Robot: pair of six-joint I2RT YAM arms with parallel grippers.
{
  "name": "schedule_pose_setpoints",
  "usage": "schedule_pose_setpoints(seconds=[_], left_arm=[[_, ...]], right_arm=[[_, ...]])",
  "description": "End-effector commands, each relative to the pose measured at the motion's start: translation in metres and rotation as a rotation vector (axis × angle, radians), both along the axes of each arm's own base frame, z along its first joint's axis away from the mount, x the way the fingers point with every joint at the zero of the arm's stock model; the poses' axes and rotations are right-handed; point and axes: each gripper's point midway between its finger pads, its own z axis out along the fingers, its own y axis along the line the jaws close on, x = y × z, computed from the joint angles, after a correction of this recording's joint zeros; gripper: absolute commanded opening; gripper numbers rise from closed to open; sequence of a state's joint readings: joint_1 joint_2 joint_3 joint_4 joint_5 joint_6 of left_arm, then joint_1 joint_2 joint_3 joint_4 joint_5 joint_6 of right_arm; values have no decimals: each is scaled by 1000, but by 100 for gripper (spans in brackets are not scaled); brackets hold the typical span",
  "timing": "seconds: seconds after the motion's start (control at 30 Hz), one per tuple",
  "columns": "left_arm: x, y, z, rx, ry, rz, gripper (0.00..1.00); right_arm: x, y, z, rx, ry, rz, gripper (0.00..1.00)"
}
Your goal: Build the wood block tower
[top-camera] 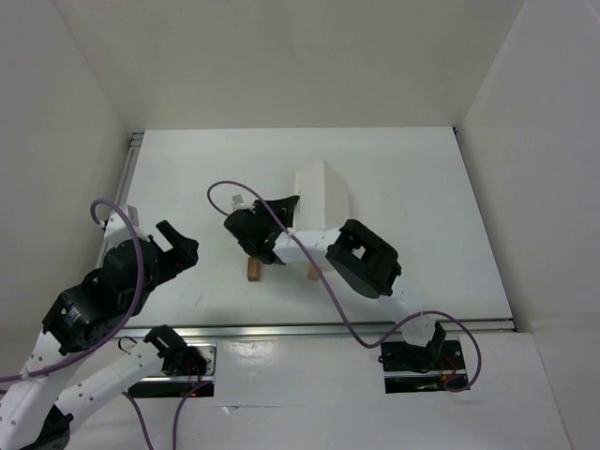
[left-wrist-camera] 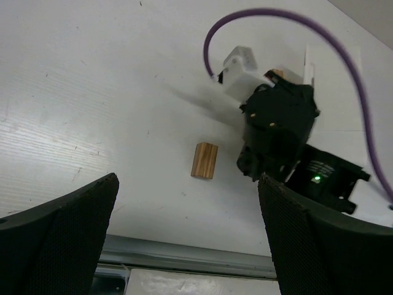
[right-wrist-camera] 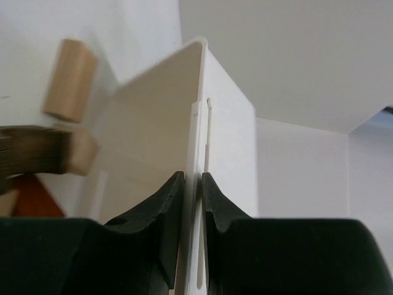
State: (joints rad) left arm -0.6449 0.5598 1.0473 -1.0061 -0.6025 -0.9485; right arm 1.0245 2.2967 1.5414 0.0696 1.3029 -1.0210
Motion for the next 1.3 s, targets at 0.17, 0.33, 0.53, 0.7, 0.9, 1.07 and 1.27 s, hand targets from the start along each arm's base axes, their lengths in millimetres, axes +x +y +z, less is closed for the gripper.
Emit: schedule_pose_setpoints(seconds=[0.17,0.33,0.53,0.7,0.9,1.07,1.27], left_arm=[[0,1,0,-12,-9,10,100],[0,3,-1,-17,-4,27,100],[1,3,1,-13,-8,35,100],[12,-5,1,-1,-3,30,100],[33,-20,-5,45,33,20,100],[51,-32,-1,64,16,3,100],[72,-49,-8,111,45,-25,100]], right_arm=[[27,-40,109,243,-165,-94,0],[35,-87,124,279,-201,-190,0],[45,-151,147,420,-296,-338,0],[65,-178,149,735,-334,-324,0],[85,-207,122,1196,-154,-265,0],[96,-261,113,1354,-124,-225,0],[111,-307,80,1353,-125,-262,0]])
